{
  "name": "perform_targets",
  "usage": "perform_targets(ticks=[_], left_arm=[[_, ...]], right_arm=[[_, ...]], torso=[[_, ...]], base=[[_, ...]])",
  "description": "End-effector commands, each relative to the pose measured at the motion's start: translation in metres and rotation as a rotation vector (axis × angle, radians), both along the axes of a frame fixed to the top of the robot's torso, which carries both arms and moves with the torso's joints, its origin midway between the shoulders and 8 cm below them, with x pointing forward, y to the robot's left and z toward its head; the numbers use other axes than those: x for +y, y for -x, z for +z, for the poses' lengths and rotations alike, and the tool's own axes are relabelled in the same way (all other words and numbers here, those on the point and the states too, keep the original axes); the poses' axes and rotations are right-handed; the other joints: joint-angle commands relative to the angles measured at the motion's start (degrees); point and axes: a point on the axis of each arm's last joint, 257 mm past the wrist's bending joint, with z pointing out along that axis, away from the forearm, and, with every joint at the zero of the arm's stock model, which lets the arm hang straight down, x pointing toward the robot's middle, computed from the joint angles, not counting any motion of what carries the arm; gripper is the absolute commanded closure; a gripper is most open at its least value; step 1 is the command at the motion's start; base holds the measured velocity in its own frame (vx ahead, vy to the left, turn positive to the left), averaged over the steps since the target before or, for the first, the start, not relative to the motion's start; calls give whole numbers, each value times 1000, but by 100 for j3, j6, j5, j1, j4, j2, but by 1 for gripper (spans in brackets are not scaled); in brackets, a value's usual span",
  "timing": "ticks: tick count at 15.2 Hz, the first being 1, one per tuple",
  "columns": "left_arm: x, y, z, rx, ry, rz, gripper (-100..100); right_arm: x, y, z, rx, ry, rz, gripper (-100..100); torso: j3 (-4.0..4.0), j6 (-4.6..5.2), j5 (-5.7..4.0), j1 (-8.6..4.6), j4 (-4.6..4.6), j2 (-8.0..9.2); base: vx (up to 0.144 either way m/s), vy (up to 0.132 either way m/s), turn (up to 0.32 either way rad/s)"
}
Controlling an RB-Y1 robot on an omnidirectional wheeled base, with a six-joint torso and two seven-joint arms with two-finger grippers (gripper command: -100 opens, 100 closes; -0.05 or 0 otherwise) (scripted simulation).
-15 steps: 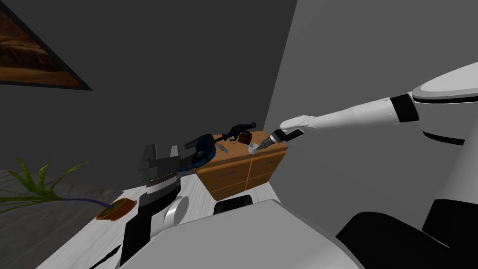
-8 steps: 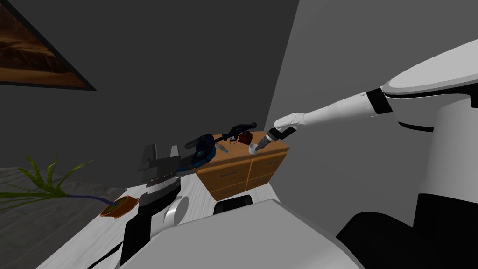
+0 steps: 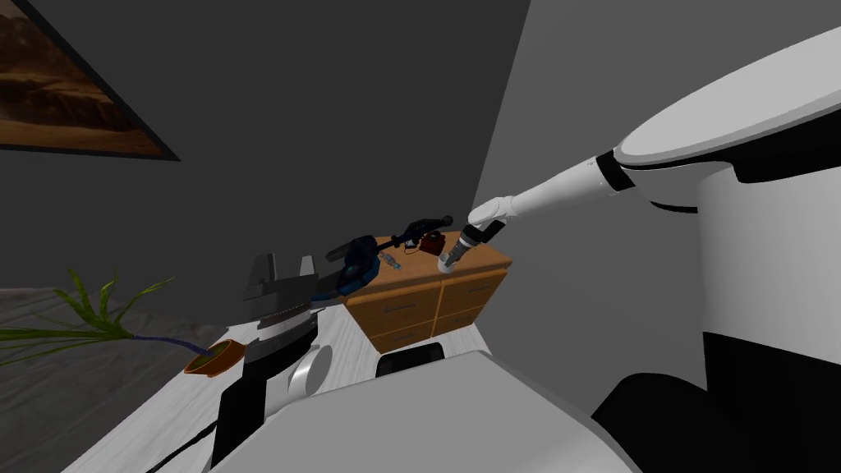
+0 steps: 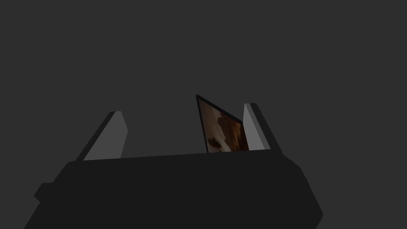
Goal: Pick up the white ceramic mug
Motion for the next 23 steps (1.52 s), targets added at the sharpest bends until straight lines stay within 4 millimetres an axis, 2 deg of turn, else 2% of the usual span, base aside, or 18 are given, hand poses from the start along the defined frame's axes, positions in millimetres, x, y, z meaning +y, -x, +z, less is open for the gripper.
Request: perform_targets(ticks=[1, 17, 18, 19, 22, 23], left_arm=[[0, 0, 0, 0, 0, 0, 0], [0, 0, 0, 0, 0, 0, 0], [0, 0, 0, 0, 0, 0, 0], [0, 0, 0, 0, 0, 0, 0], [0, 0, 0, 0, 0, 0, 0], [0, 0, 0, 0, 0, 0, 0]], right_arm=[[6, 0, -4, 18, 34, 11, -100], [40, 9, -35, 109, 251, 136, -100], [38, 7, -33, 103, 238, 128, -100], [35, 8, -46, 105, 240, 126, -100], [32, 9, -58, 104, 240, 123, -100], [33, 9, -52, 107, 241, 125, -100]], torso=[[0, 0, 0, 0, 0, 0], [3, 1, 0, 1, 2, 5], [3, 1, 0, 1, 1, 5], [4, 2, -1, 1, 2, 6], [2, 2, 0, 7, 1, 3], [2, 2, 0, 8, 0, 3]], base=[[8, -24, 35], [5, -20, 22], [1, -9, 8], [4, 5, 23], [7, 14, 21], [3, 9, 6]])
